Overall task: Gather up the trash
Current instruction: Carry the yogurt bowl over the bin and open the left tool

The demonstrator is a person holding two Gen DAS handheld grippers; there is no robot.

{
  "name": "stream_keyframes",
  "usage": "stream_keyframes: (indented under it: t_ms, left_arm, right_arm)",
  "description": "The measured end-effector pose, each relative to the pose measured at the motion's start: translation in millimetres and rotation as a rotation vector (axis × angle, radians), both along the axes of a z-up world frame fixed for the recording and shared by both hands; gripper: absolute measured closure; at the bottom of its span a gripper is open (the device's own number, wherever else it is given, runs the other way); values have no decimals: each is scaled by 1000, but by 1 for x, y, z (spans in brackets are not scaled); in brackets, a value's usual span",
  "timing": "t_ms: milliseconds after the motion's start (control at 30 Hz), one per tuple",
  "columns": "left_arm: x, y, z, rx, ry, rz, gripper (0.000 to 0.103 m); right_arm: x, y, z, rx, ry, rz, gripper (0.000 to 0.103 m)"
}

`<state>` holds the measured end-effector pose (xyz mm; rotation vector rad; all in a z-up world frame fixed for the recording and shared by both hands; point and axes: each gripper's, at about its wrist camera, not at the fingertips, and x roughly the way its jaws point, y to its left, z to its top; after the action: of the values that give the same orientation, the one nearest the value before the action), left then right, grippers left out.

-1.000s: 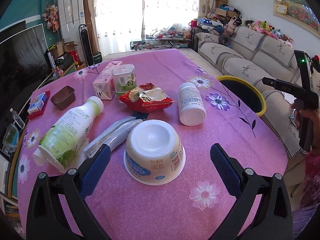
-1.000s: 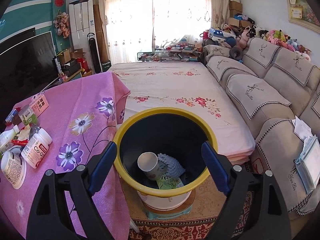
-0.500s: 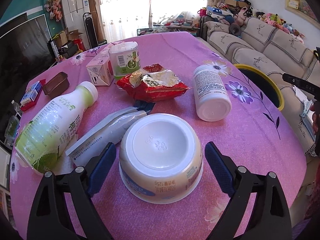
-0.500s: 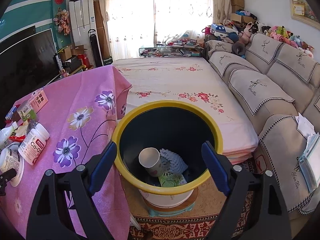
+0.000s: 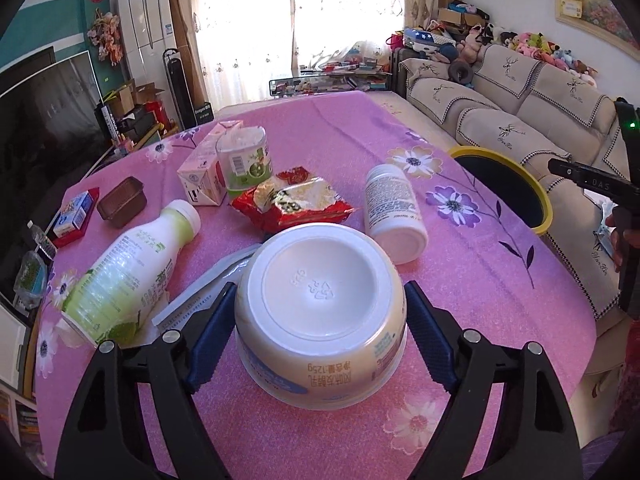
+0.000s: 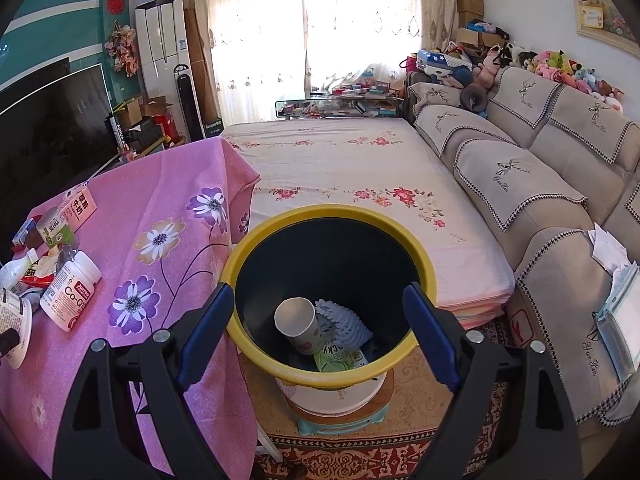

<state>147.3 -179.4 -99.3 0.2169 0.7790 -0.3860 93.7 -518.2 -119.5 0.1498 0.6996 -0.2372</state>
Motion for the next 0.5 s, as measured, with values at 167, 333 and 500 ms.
stream_keyframes:
  t_ms: [167,333,500]
  left_arm:
    - [-13,-12,28,-27,-30,-43,22]
    - [-13,-42,52,-37,-71,-121,22]
    - [4,-97,62,-62,-65,-227,22]
  right_arm:
    - [-6,-4,3,-1,-8,-9,21]
    - [-18,-12,7,-10,-26,-34,21]
    - [-36,-27,12,-33,-38,-78,21]
